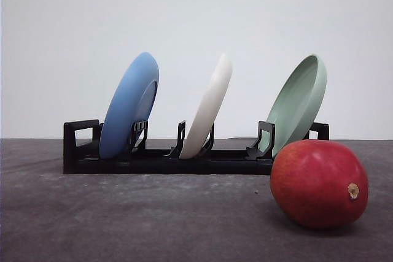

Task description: Place pomegranate in white plate

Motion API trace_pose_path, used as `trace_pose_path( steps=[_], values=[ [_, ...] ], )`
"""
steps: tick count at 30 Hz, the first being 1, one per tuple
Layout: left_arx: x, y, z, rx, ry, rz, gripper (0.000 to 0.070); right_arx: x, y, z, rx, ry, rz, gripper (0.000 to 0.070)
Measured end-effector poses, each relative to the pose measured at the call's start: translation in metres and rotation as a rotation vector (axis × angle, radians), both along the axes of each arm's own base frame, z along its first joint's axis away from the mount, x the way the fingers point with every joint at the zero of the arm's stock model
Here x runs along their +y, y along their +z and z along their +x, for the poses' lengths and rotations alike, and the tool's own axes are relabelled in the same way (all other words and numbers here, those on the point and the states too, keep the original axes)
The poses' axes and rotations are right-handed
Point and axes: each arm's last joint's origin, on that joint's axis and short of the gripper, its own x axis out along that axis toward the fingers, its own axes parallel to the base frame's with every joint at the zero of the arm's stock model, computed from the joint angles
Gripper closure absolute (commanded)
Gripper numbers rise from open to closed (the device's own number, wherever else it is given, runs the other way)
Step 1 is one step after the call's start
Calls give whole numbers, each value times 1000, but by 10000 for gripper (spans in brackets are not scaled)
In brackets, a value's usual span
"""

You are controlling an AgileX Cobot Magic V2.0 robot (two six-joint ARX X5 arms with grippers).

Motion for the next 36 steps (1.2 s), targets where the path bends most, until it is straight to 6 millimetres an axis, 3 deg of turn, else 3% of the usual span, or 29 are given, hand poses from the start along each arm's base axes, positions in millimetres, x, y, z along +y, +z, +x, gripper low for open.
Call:
trace_pose_path(
  steps=[7, 14, 25, 36],
  values=[
    [0, 43, -16, 243, 2, 18, 697, 1, 38, -14, 152, 43, -17, 694],
    [0, 72, -15, 449, -11, 158, 697, 5, 60, -7, 345, 175, -129, 694],
    [-7, 76, 15, 664, -164, 306, 697, 14, 57, 25, 557, 378, -253, 694],
    [-35, 74, 16, 587, -475, 606, 697, 35, 62, 21, 442, 582, -431, 693]
  ],
)
